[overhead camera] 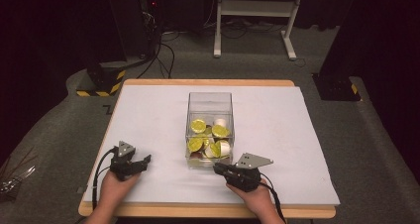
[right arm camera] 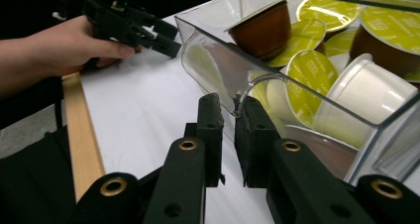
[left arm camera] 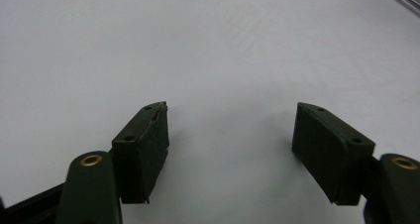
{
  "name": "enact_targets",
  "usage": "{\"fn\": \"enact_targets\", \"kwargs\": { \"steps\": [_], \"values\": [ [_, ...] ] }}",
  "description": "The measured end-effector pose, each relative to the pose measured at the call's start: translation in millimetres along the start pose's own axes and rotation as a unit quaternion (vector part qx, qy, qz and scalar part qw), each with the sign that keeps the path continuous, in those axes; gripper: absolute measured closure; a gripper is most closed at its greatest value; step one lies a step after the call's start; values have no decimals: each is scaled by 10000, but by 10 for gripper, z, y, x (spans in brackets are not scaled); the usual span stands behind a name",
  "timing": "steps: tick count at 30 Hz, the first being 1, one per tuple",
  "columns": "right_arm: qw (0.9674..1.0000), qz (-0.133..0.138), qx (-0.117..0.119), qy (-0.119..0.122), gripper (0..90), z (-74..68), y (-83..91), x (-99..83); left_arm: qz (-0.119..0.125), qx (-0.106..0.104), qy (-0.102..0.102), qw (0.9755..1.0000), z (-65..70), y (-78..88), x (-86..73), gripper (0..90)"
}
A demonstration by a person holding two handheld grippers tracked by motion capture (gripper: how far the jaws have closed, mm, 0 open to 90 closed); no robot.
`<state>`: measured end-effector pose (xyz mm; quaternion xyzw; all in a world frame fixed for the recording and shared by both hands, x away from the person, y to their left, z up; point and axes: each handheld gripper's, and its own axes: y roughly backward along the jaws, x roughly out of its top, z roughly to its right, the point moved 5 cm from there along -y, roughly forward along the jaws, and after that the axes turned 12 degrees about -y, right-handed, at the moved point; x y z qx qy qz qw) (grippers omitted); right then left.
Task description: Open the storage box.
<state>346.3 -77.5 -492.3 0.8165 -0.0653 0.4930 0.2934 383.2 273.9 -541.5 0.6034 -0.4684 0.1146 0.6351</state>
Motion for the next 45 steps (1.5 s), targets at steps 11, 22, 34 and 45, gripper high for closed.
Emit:
{"fn": "enact_targets", "kwargs": {
  "steps": [11,22,34,45],
  "values": [
    [9999,-31,117,-41,825,-69,47,-58,1,0,-2,10000,-1,0,0,303],
    [9998,-69,178,-22,828,-121,98,-110,2,-1,0,10000,0,0,0,303],
    [9996,-157,230,13,833,-188,150,-185,-1,1,-2,10000,0,0,0,303],
    [9996,-176,239,37,832,-219,196,-219,1,2,-2,10000,0,0,0,303]
  ]
}}
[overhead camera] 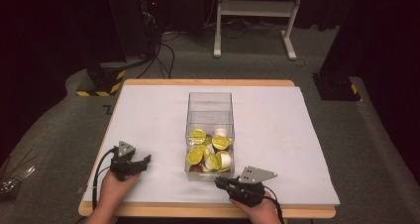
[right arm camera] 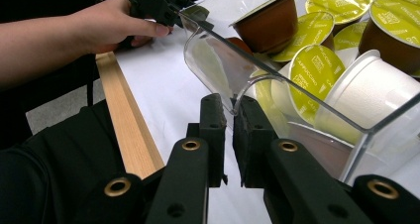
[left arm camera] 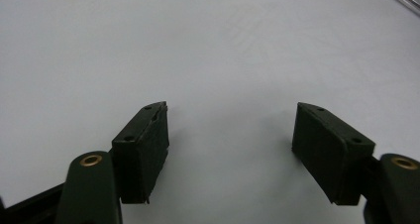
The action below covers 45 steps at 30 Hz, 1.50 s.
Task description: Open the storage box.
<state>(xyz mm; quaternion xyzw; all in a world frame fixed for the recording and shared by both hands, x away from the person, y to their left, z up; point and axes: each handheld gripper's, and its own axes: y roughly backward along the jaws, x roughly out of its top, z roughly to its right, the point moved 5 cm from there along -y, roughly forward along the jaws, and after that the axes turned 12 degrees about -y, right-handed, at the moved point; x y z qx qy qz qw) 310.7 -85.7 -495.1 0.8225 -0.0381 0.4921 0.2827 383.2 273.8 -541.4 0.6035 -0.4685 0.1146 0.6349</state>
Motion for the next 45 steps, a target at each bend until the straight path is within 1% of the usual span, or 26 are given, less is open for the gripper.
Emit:
{"fn": "enact_targets", "kwargs": {
  "steps": [27,42,45],
  "values": [
    [9999,-29,127,-6,837,-54,39,-47,-1,3,-3,10000,0,0,0,303],
    [9999,-42,141,-16,830,-60,41,-50,1,-2,12,10000,3,-1,0,303],
    [9999,11,143,-56,819,-60,52,-35,1,0,10,10000,2,0,0,303]
  ]
}}
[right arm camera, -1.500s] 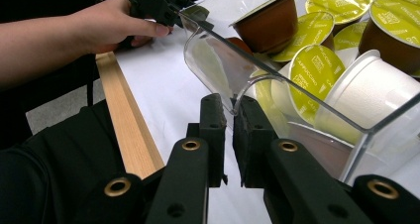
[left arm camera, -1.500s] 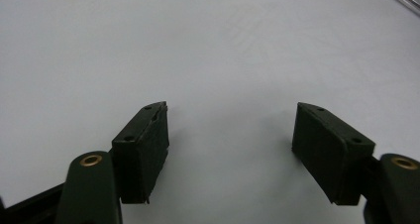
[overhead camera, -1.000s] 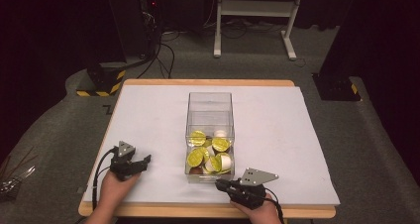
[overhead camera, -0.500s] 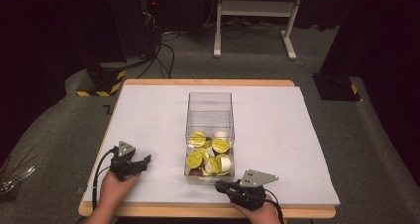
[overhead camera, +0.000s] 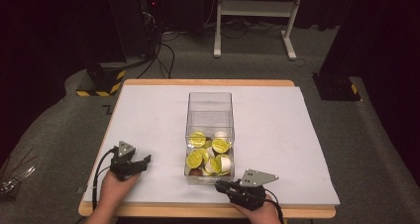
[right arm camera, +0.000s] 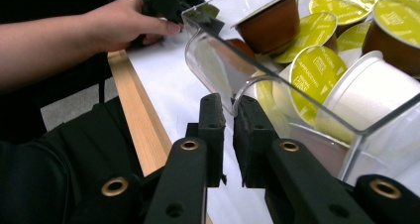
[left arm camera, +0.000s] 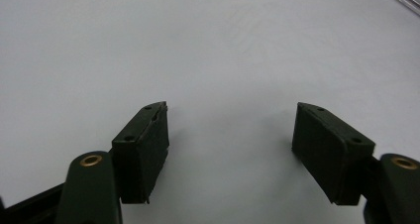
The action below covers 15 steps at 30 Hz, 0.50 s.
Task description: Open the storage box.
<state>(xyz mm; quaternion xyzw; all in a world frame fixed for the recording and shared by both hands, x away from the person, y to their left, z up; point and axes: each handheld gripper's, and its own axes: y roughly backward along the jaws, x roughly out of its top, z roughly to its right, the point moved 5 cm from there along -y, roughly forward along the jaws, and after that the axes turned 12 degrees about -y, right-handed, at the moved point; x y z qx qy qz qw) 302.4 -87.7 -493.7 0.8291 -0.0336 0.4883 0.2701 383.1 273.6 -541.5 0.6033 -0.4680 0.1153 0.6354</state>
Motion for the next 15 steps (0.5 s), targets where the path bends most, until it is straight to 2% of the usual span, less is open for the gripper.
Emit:
{"fn": "enact_targets", "kwargs": {
  "steps": [2,11,15],
  "values": [
    [10000,63,-3,-35,794,9,32,25,0,1,-4,10000,-1,0,0,303],
    [9997,219,-82,-14,786,23,205,82,0,0,-2,10000,-1,0,0,303],
    [9991,399,-116,26,785,3,311,153,1,-2,3,10000,0,-1,0,303]
  ]
}}
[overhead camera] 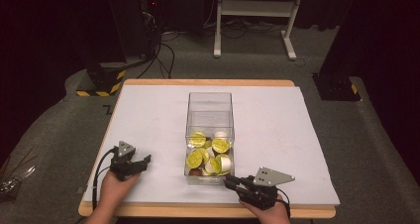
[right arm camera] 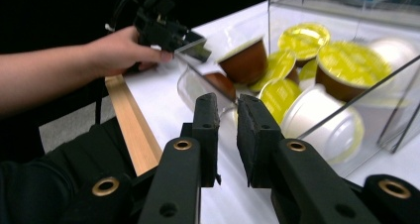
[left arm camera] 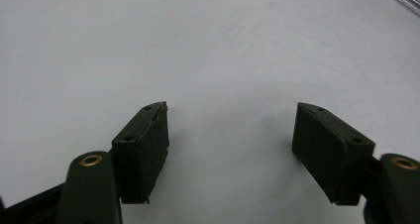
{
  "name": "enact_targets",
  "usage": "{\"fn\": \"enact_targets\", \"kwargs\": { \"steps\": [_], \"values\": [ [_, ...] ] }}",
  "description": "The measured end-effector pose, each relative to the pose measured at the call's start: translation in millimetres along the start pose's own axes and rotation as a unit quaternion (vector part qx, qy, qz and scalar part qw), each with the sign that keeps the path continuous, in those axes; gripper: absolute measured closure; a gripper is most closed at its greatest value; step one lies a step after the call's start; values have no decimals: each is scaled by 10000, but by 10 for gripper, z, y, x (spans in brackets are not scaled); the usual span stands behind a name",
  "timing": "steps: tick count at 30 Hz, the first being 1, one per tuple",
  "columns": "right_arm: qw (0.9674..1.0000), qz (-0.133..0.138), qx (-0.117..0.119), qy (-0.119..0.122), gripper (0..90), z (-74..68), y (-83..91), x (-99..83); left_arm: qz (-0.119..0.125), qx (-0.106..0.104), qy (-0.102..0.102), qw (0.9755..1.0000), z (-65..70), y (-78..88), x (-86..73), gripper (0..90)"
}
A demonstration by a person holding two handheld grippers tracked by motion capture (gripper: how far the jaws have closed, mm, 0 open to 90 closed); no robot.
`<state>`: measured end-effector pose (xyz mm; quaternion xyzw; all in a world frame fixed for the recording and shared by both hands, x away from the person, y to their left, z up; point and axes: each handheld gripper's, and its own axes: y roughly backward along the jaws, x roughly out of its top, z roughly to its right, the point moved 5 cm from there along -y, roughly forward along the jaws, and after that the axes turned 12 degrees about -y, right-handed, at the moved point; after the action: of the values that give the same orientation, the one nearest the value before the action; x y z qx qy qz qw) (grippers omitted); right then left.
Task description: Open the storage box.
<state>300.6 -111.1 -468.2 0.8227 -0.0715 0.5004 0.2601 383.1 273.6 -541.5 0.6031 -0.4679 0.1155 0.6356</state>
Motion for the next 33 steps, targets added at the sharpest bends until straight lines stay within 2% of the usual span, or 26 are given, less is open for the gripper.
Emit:
{"fn": "enact_targets", "kwargs": {
  "steps": [8,15,26,28,29,30,33],
  "values": [
    [9997,180,-137,127,768,-24,60,238,-2,3,-10,10000,-2,1,0,303],
    [9992,97,-236,300,730,-70,-64,463,-4,1,-12,10000,-3,1,0,303],
    [9969,-400,-405,540,577,-151,-373,697,-3,1,-10,10000,-3,1,0,303],
    [9953,-626,-459,579,525,-143,-455,741,-3,1,-11,10000,-3,1,0,303],
    [9953,-626,-459,579,525,-143,-455,741,-3,1,-11,10000,-3,1,0,303],
    [9937,-788,-517,599,496,-139,-506,760,-3,0,-13,10000,-4,1,0,303],
    [9923,-920,-521,640,475,-138,-558,774,-3,-1,-12,10000,-4,1,0,303]
  ]
}}
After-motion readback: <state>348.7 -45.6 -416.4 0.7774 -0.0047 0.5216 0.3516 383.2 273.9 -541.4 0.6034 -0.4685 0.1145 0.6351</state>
